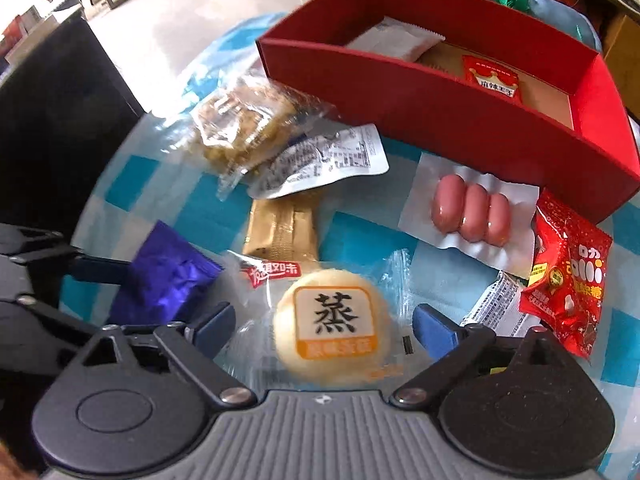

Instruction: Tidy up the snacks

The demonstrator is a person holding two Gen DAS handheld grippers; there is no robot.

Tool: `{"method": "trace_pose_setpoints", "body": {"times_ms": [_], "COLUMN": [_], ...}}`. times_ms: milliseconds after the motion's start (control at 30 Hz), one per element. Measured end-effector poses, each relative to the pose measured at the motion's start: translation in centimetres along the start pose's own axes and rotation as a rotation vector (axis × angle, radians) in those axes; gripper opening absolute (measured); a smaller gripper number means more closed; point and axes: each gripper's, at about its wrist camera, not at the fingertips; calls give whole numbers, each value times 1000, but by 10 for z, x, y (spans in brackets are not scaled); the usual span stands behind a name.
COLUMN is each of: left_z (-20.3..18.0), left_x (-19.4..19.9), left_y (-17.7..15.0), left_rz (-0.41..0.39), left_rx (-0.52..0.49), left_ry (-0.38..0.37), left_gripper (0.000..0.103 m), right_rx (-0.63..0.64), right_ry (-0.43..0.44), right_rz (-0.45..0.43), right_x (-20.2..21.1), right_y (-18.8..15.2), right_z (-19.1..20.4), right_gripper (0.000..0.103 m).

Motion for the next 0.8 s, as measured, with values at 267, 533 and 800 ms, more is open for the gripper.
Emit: {"method": "trace_pose_setpoints", "body": {"times_ms": [267, 533, 800], "left_z": [0, 0, 3], "left_x": [0, -1, -2], "left_y": [1, -3, -4], "left_rz": [-3, -9, -24], "left_rx": [-19, -49, -41], "left_ry": [2, 19, 69], "left_gripper": [77, 81, 75], "right_rx": [-59, -98, -95], "right_ry": [9, 5, -54], "right_rz": [26, 27, 14], "right_x": [-10, 1, 16], "right_y": [2, -1, -14], "right_z": [-5, -15, -1], "right_gripper": [99, 84, 62]}}
Point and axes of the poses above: each gripper's, at about its wrist camera, not at the fingertips, and x roughly against the way its jaws point, z to its left, y to its top, and after that the axes turned 10 degrees about x, right-handed
